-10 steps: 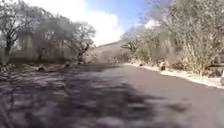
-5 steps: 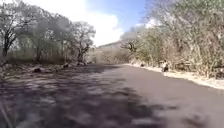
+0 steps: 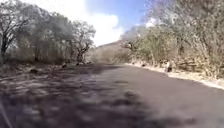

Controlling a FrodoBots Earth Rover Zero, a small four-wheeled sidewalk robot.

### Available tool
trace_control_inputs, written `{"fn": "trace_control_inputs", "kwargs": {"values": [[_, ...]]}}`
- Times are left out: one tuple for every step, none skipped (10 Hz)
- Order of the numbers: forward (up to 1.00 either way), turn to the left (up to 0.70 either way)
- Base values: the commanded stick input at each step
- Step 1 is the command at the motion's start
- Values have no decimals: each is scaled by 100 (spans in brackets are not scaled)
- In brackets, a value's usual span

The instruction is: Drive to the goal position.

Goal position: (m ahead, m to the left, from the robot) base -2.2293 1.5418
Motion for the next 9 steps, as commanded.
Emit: {"fn": "trace_control_inputs", "kwargs": {"values": [[70,0],[70,0],[70,0],[70,0],[70,0],[70,0],[70,0],[70,0],[70,0]]}}
